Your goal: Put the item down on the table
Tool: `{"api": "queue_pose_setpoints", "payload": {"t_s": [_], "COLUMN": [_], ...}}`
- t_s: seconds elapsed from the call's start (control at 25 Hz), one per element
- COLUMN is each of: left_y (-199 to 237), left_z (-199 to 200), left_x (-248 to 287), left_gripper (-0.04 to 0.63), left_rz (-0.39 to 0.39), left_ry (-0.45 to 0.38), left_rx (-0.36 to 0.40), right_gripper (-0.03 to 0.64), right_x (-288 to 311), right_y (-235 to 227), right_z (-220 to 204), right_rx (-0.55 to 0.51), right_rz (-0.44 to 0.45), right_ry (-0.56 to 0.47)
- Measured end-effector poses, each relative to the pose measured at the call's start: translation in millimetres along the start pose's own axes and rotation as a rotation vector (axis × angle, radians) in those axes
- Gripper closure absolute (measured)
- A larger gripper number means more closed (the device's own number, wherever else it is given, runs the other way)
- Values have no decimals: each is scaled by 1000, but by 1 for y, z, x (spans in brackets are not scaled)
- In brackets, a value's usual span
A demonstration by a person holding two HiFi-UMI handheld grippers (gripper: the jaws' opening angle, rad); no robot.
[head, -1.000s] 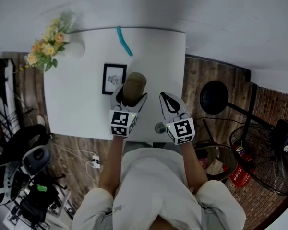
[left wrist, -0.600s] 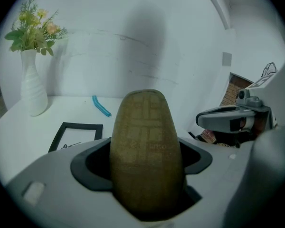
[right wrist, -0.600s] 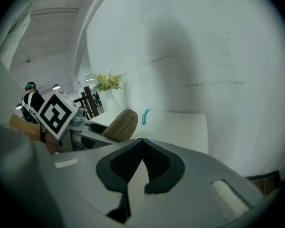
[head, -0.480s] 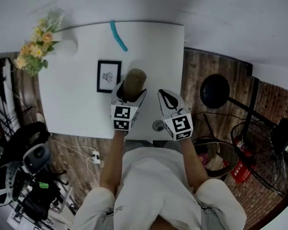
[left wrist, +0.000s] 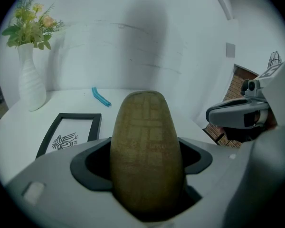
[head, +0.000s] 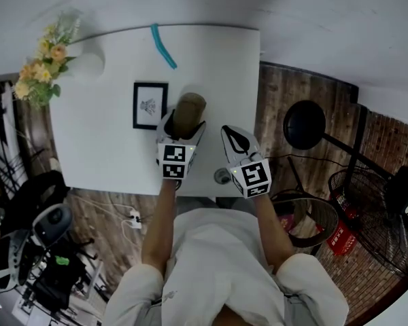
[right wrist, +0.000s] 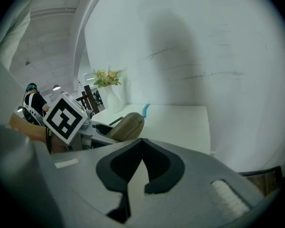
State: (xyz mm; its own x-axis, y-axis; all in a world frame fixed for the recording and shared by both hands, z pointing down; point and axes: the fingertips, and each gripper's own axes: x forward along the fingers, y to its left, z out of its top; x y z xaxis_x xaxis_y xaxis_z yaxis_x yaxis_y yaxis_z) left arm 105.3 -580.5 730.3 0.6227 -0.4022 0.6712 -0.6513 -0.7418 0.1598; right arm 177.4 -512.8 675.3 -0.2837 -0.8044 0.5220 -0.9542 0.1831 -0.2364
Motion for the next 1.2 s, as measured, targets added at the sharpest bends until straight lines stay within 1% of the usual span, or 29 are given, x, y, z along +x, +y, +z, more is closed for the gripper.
{"api": "queue_pose_setpoints", "payload": {"t_s": [0.2,0.44,0.6,1.2], "left_y": [0,-1,-1,-4], "left_z": [-1,4,7,12], "left_x": [2,4,4,-5], "left_gripper": [173,173,172,166], "left_rz": [0,7,10,-7], "left_ry": [-5,-16,-23,-45], "left_rx": [-3,24,23,36], "right_gripper": [614,614,612,614], "right_x": [0,1,-1,-9], "right_y": [1,3,5,10], "right_z": [-2,-4,-3,0], "right_rx": [4,7,5,1], "right_rz": [-1,1,0,-22], "right_ry": [2,2,0,-20]}}
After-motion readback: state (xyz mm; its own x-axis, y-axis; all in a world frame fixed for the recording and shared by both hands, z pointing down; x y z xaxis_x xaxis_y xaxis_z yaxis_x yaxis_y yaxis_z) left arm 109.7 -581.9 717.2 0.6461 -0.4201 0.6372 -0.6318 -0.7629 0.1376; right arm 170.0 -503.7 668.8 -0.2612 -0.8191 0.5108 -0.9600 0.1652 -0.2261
